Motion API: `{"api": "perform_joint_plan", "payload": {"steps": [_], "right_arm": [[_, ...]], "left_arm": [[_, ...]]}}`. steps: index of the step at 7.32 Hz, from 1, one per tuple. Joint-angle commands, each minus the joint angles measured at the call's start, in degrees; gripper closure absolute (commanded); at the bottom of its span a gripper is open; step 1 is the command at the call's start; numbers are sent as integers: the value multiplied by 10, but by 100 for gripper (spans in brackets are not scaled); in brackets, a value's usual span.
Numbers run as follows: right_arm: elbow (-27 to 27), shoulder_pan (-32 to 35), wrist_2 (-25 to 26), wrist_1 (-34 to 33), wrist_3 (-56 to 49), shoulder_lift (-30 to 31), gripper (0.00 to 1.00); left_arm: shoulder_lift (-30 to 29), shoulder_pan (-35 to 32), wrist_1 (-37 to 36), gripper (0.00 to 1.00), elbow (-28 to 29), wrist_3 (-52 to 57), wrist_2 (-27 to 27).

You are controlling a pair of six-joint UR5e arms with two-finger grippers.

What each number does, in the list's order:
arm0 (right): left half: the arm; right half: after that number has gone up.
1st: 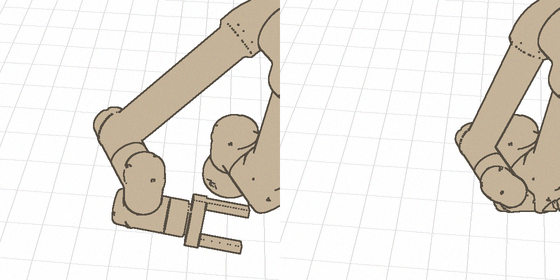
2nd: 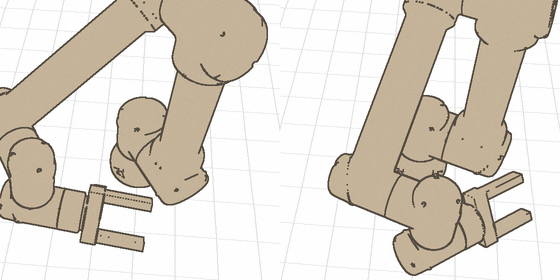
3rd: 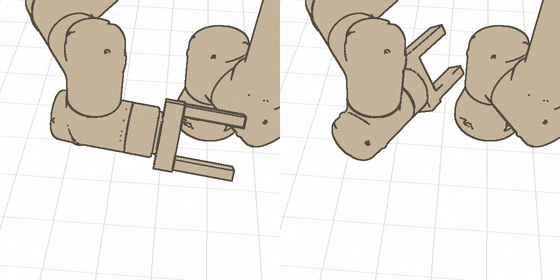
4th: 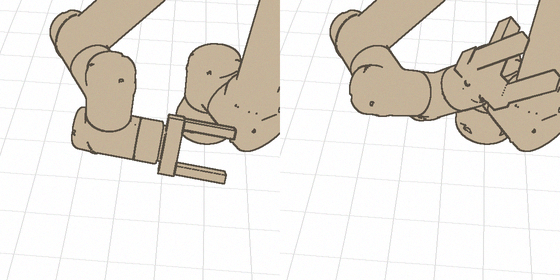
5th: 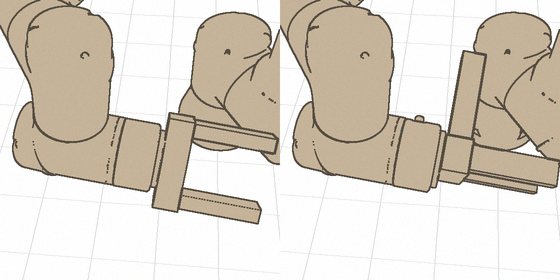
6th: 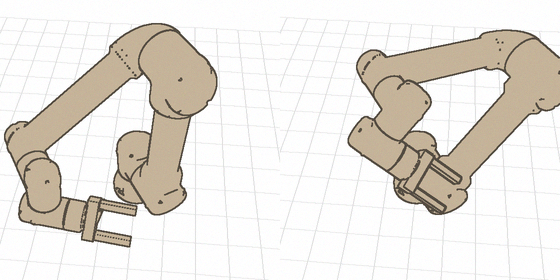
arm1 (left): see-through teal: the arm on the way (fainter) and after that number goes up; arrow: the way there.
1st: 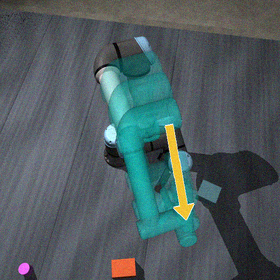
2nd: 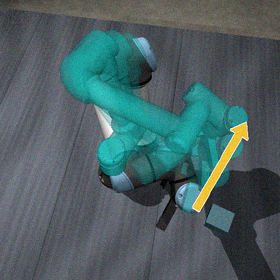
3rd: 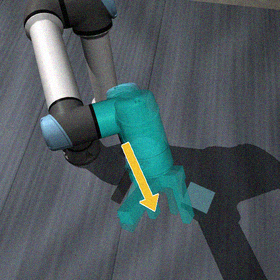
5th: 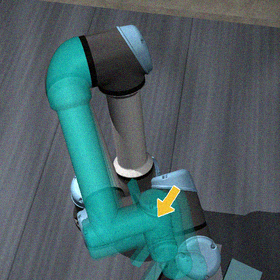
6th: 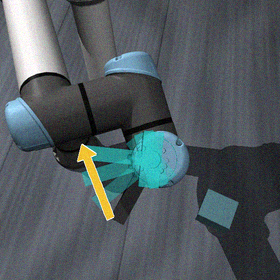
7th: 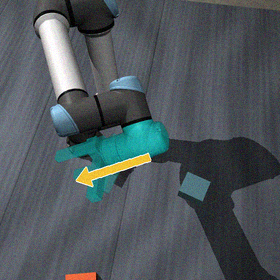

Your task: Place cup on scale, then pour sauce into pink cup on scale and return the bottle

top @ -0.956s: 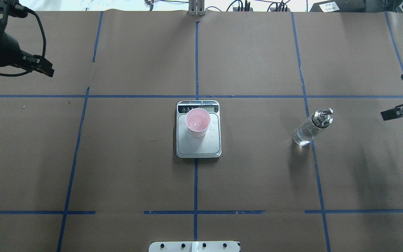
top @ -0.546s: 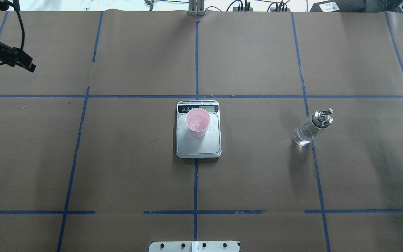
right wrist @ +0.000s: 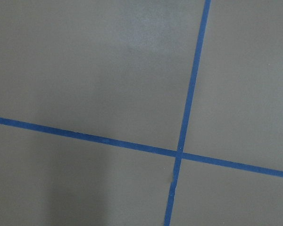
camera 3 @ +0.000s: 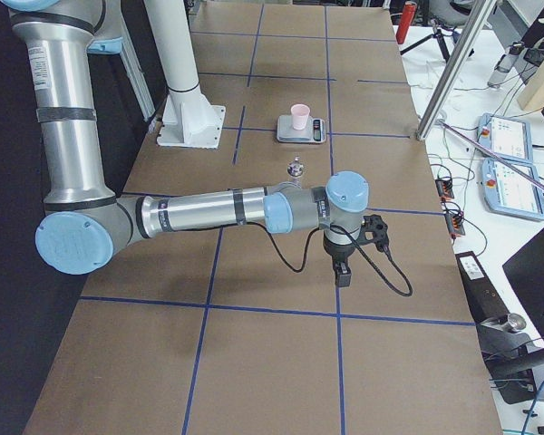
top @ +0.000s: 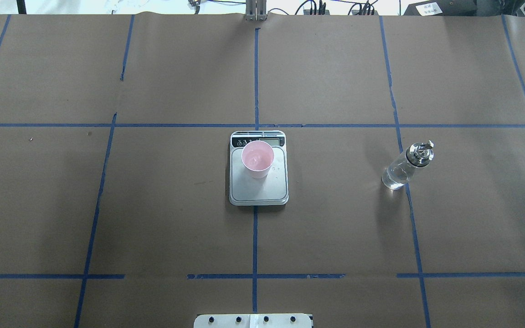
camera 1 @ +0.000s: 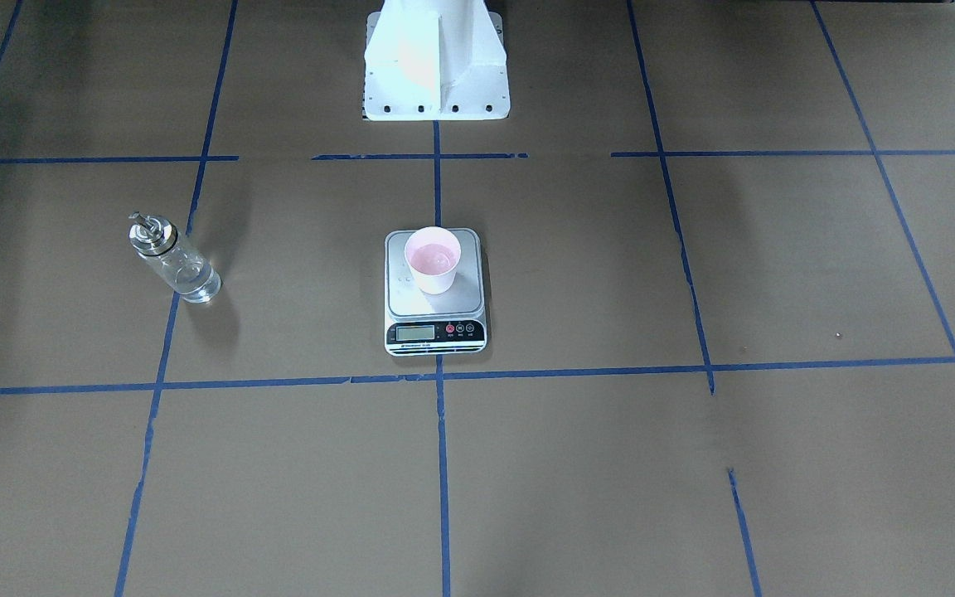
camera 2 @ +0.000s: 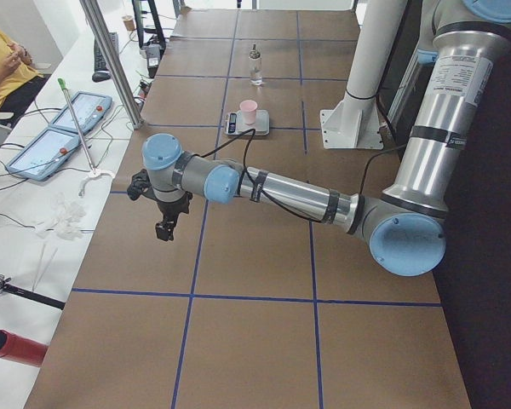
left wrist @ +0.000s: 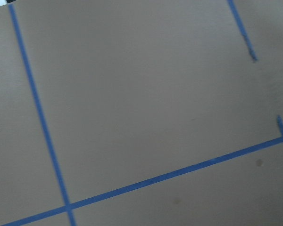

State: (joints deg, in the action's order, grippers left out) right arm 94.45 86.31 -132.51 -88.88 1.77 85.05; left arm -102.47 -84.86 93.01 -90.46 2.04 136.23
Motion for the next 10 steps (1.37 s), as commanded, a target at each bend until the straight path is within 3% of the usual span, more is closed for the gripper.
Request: {"api": "perform_joint_plan", "payload": {"steps": [1, 3, 5, 6, 8, 10], "right_arm": [[21, 4, -10, -10, 0, 8, 0], [23, 8, -2, -82, -11, -1, 0], [44, 18, 0, -138, -90, 14, 0], [59, 18, 14, -146, -85, 17, 0], [54, 18, 22, -142, -66, 9, 0], [44, 14, 21, -107, -49, 20, 0]], "left_arm": [[80, -10, 1, 0, -49, 12, 10], [76, -9, -4, 0, -44, -17, 8], [77, -15, -1, 0, -10, -34, 6], [85, -23, 6, 0, -9, -28, 11], [137, -35, -4, 0, -82, -28, 26], [154, -65, 2, 0, -86, -27, 51]]}}
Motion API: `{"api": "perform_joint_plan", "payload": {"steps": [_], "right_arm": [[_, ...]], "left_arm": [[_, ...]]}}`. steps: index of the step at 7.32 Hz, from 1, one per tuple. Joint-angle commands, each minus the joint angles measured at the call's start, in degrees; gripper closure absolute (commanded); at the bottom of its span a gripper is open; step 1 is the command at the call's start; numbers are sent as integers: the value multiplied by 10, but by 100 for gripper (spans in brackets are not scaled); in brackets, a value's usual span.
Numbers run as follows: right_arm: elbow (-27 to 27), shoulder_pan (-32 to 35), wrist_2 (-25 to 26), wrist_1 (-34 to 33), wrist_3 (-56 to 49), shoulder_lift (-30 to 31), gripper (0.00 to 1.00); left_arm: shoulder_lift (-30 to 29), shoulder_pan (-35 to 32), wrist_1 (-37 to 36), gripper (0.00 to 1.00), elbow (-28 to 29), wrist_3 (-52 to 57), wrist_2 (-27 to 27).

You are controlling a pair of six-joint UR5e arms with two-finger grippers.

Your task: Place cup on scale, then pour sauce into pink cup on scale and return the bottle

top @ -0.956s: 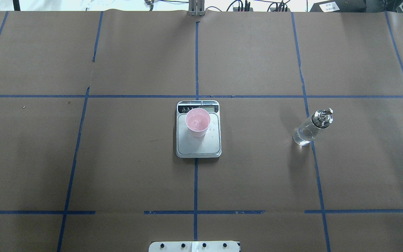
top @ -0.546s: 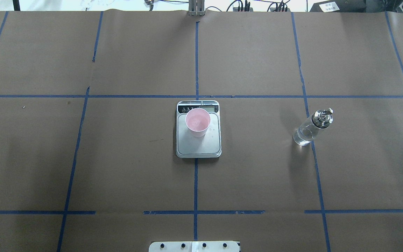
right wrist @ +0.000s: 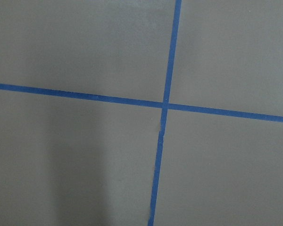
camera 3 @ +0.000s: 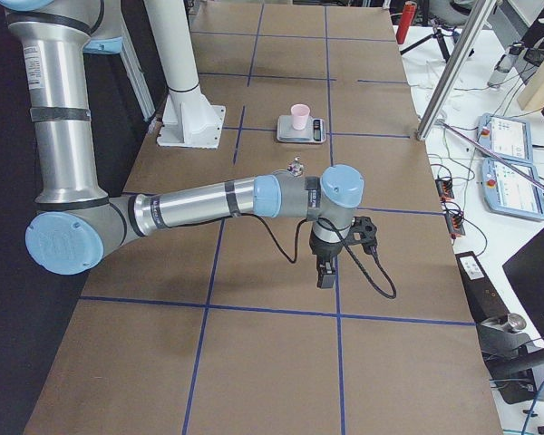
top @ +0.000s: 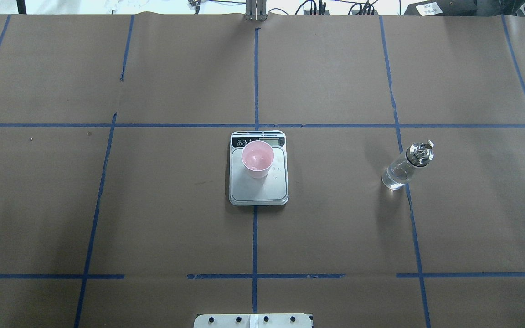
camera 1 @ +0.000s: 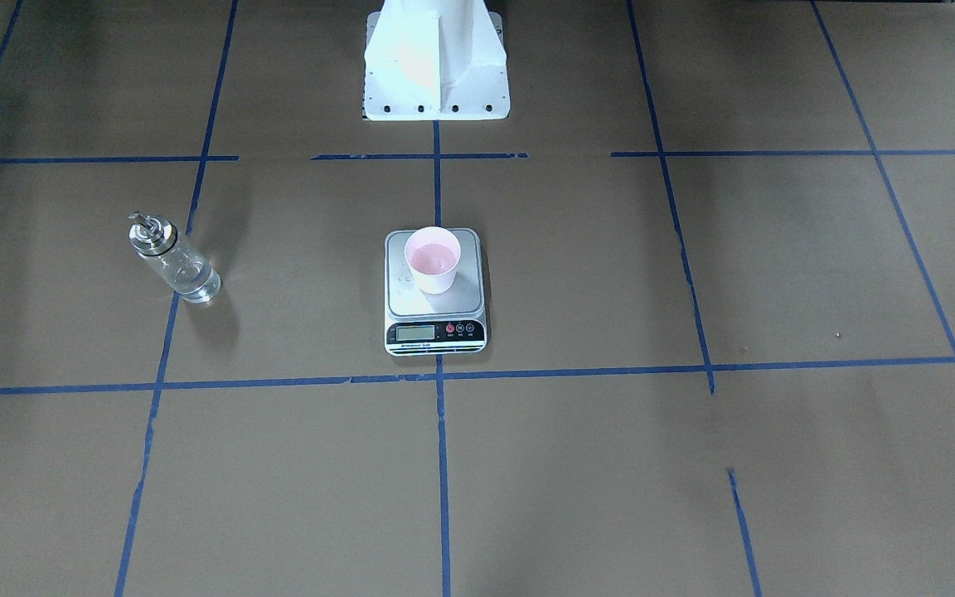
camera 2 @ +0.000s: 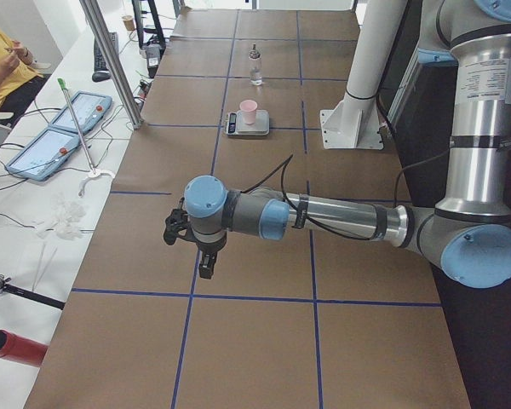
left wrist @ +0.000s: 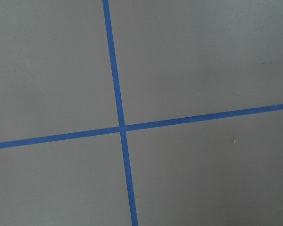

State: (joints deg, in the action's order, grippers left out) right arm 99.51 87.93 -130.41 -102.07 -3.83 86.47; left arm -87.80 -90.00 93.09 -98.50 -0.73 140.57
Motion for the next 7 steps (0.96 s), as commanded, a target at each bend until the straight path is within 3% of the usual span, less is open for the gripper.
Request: {"api": "perform_joint_plan", "payload": {"steps": [1, 2, 4, 5, 7], "right_arm": [[-15, -2, 0, 64, 8, 25, 0], [-46, -4, 0, 112, 15, 19, 0], [-70, -7, -9, 94, 17, -7, 0], [-77, -7, -10, 92, 15, -10, 0], [-104, -8, -7, 94, 14, -28, 0]], "left_arm": [[2, -16, 2, 0, -5, -3, 8], [1, -15, 4, 0, -11, -3, 11], [3, -14, 1, 0, -11, -2, -7], [-1, -9, -3, 0, -20, -1, -76], [9, -10, -38, 0, -20, -2, -79]]}}
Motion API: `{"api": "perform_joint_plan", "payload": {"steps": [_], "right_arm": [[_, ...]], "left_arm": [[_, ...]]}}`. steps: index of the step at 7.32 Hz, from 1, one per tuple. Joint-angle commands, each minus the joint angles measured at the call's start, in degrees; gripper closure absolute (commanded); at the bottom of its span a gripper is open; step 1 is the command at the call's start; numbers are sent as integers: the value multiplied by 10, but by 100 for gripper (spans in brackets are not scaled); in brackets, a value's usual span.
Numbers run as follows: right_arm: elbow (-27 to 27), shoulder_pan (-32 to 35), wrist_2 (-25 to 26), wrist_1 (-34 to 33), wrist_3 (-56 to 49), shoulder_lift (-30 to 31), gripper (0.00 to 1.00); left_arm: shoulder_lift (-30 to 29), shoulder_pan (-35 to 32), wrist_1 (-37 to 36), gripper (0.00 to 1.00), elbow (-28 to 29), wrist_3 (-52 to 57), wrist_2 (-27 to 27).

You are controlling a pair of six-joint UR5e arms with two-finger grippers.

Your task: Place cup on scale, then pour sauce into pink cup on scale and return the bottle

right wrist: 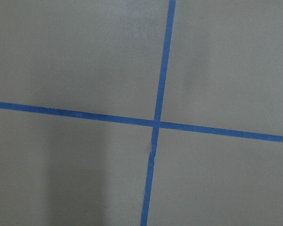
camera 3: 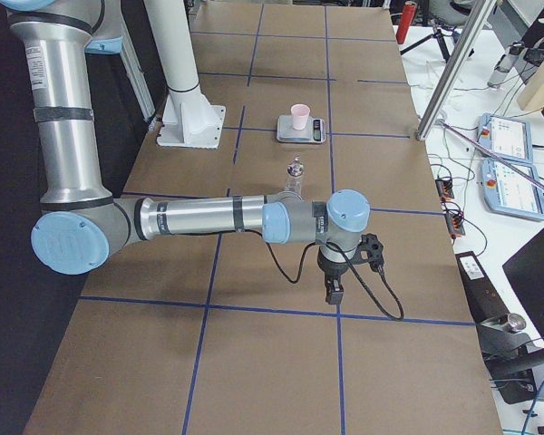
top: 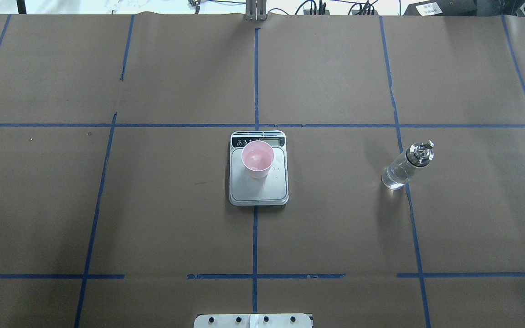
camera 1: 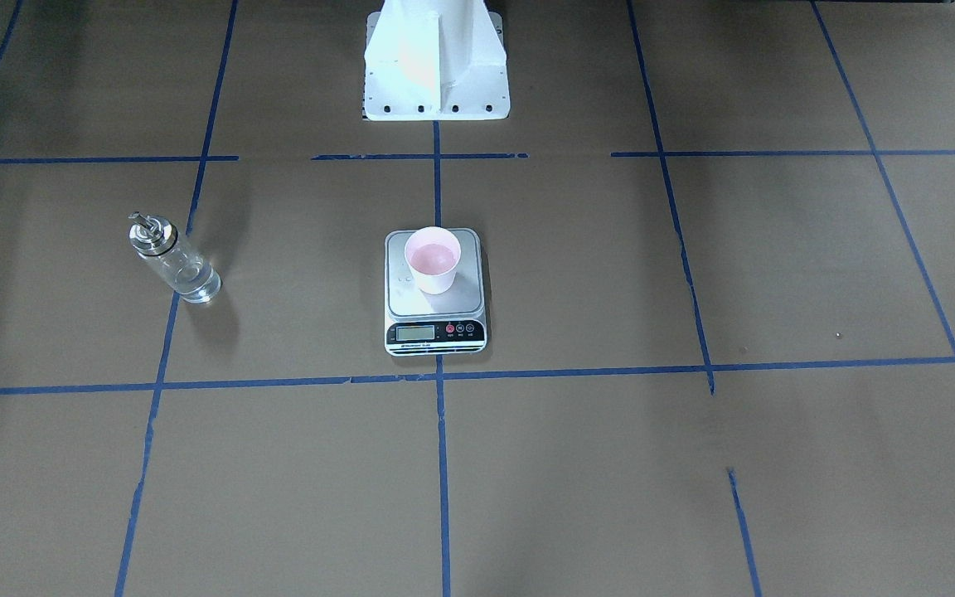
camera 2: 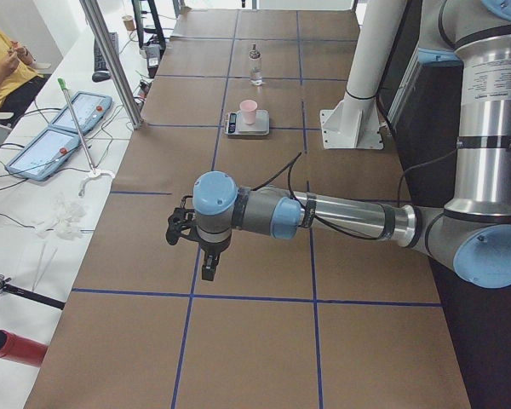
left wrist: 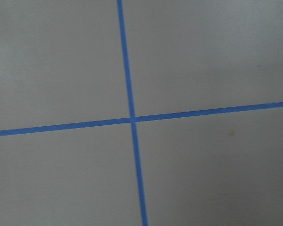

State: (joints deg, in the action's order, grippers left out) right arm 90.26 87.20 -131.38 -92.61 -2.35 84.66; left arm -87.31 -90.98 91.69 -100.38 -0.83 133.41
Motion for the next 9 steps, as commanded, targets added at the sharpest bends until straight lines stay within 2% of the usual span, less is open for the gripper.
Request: {"api": "perform_joint_plan", "payload": {"steps": [1, 9], "right_arm": [[-23, -1, 2, 1, -5, -12, 0], [-18, -3, -7, 0, -6, -26, 0]], "left_arm": [[-3, 2, -50, 0, 4, 0, -9], [-5, 5, -49, 0, 17, -3, -3]]}}
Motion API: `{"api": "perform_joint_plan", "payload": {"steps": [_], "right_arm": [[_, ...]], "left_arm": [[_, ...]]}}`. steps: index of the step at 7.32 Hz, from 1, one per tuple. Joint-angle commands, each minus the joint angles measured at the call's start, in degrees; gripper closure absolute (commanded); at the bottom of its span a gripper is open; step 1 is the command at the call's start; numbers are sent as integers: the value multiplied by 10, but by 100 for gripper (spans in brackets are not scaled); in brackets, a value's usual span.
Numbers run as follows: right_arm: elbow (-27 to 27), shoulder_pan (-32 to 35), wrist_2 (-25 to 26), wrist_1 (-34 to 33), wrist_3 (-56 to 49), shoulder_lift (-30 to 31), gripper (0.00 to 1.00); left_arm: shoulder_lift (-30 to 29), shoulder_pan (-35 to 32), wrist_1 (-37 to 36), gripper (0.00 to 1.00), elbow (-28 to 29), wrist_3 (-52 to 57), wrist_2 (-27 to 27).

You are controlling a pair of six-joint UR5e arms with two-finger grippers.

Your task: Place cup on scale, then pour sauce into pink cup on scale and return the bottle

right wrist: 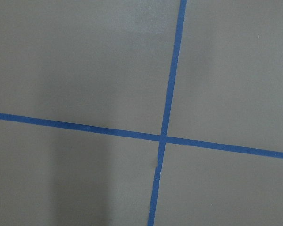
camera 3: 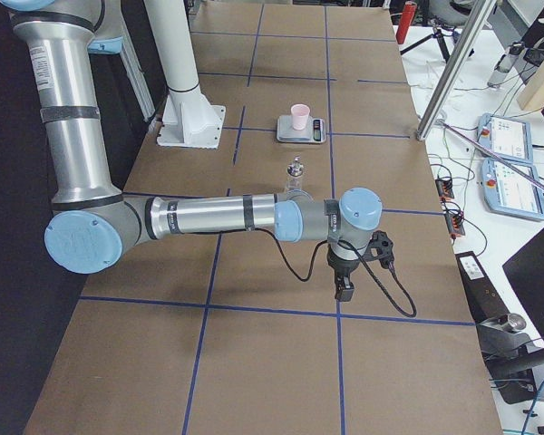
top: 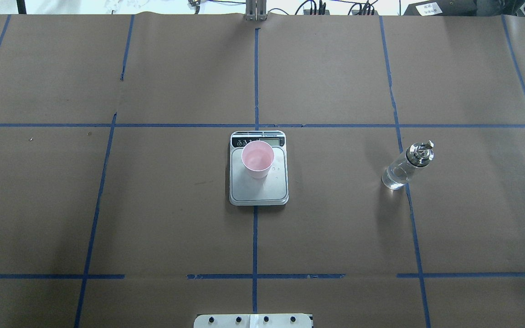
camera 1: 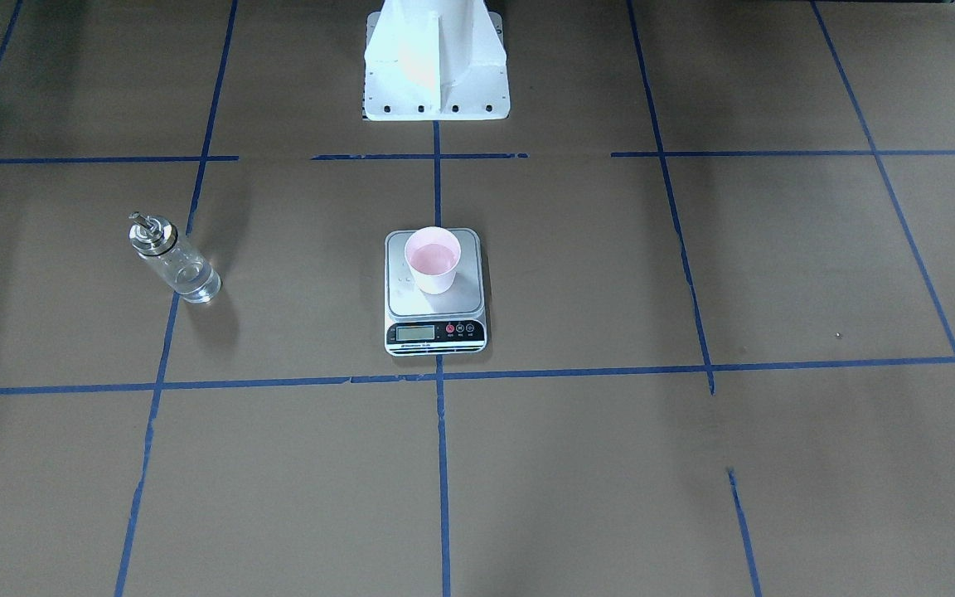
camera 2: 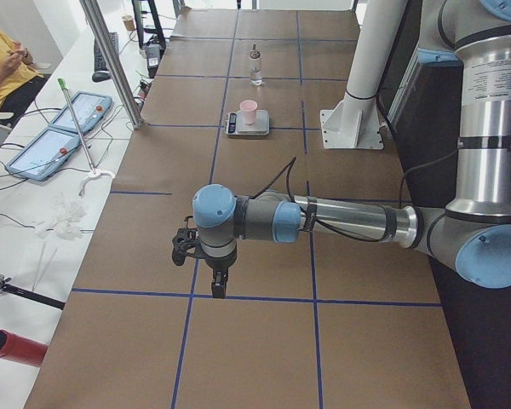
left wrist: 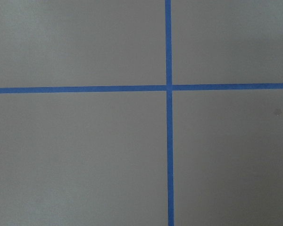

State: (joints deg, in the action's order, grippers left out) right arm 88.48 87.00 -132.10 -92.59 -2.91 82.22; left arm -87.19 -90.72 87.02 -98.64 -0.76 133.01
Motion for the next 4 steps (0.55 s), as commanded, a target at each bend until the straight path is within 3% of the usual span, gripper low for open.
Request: {"api": "perform_joint_plan", "payload": {"steps": [1, 4], "right_arm": [[2, -3, 1, 0, 0, -4, 0], [2, -6, 1, 0, 0, -5, 0]], "left_arm": [[-7, 2, -1, 0, -6, -2, 2], [-14, 3, 2, 0, -3, 4, 1]]}}
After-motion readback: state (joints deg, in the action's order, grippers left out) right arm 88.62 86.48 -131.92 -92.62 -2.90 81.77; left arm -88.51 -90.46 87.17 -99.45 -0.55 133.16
